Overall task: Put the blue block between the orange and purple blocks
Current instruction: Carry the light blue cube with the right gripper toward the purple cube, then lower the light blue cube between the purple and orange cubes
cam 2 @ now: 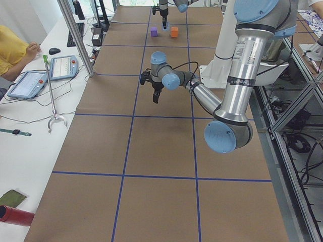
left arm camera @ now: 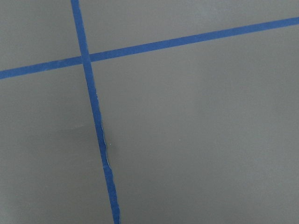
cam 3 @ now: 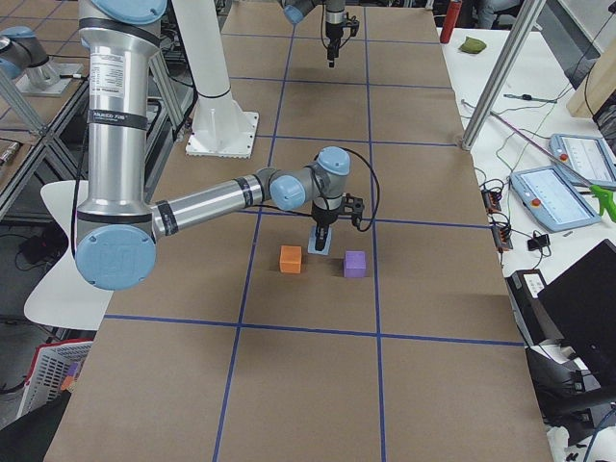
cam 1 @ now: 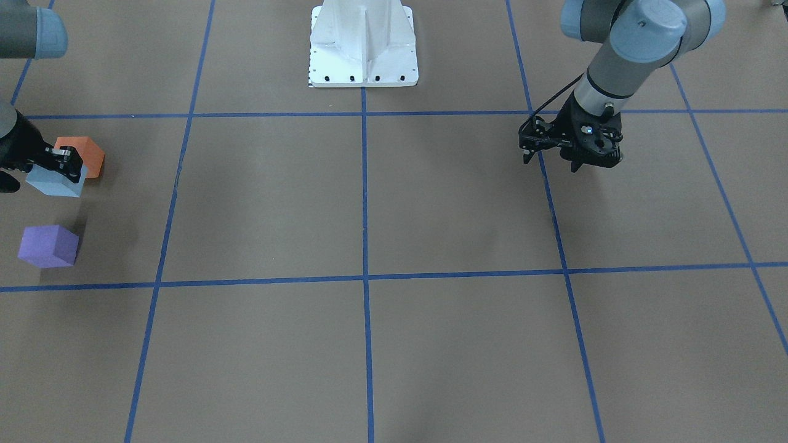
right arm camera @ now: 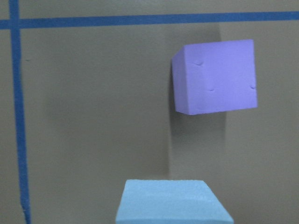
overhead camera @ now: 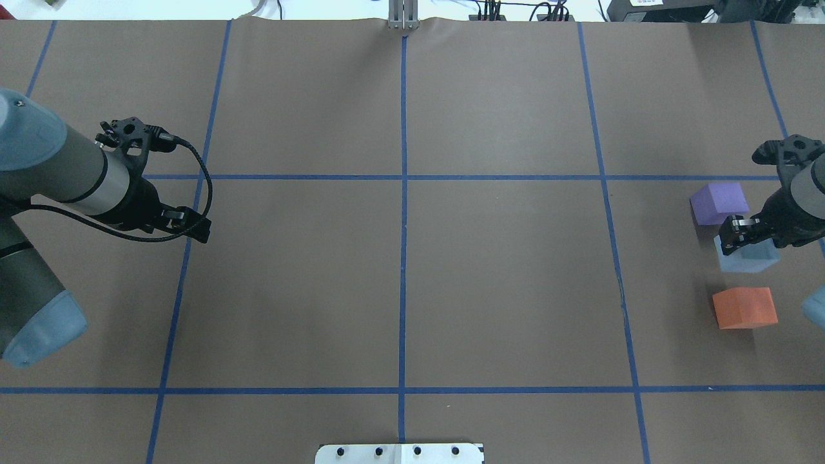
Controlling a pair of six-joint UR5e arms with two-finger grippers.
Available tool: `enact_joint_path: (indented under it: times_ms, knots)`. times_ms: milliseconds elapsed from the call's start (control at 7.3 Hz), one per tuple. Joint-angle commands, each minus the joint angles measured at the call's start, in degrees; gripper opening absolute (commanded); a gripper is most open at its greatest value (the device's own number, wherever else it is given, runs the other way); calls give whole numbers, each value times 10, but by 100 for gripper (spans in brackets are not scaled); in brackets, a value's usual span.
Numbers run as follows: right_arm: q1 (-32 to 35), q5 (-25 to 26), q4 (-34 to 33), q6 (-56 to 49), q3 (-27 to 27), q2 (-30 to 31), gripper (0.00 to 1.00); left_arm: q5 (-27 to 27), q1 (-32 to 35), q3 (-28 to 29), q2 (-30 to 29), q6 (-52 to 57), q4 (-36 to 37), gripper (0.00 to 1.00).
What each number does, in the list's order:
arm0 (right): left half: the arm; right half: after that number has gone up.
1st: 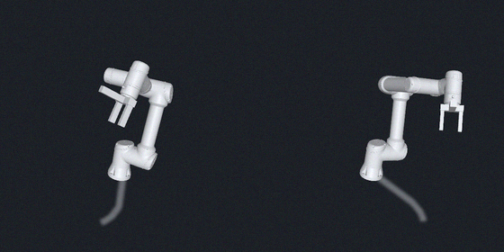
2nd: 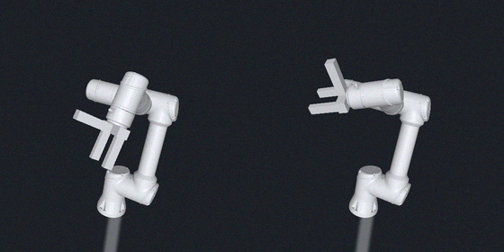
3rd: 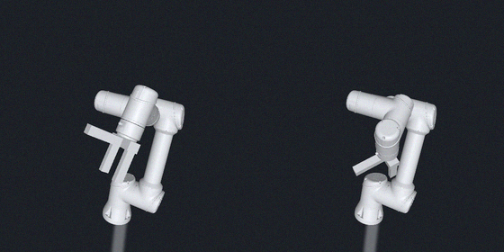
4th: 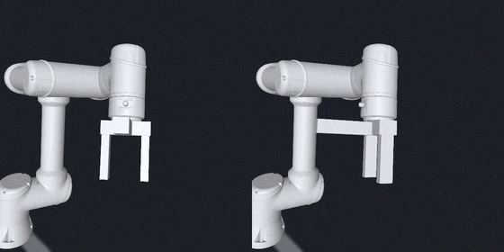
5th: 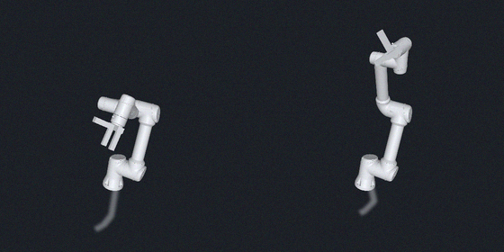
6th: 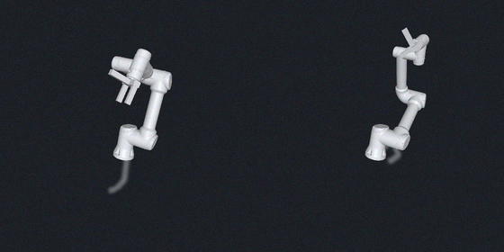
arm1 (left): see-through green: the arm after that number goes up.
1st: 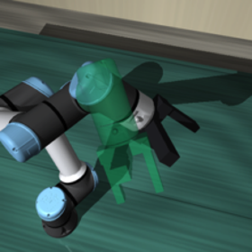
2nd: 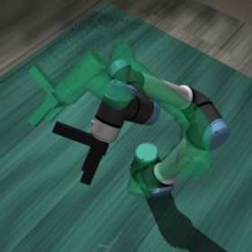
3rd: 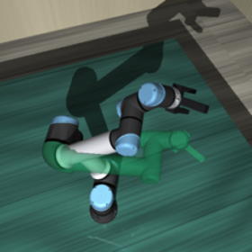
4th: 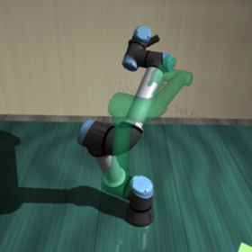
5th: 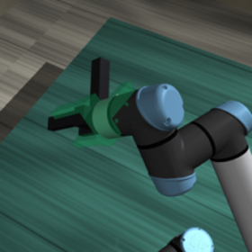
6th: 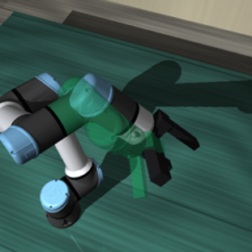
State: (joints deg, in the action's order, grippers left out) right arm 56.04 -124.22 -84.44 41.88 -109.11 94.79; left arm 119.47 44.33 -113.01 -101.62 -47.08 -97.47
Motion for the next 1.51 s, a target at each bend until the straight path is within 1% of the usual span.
enact_joint_path:
  times_ms: [0,137,548,821,1369]
  knots:
    - [3,-14,66,-6,57,6,0,-1,-1,1,-1,0,0,99]
    - [0,-15,80,-5,73,-2,0,-2,-1,2,-1,0,0,99]
    - [-1,-14,81,-6,89,-6,0,-2,-2,2,-1,0,0,99]
    - [-1,-13,83,-6,108,-25,0,-2,-2,2,-1,0,0,99]
    - [-4,-13,91,-10,115,-25,0,-2,-2,2,-1,0,0,99]
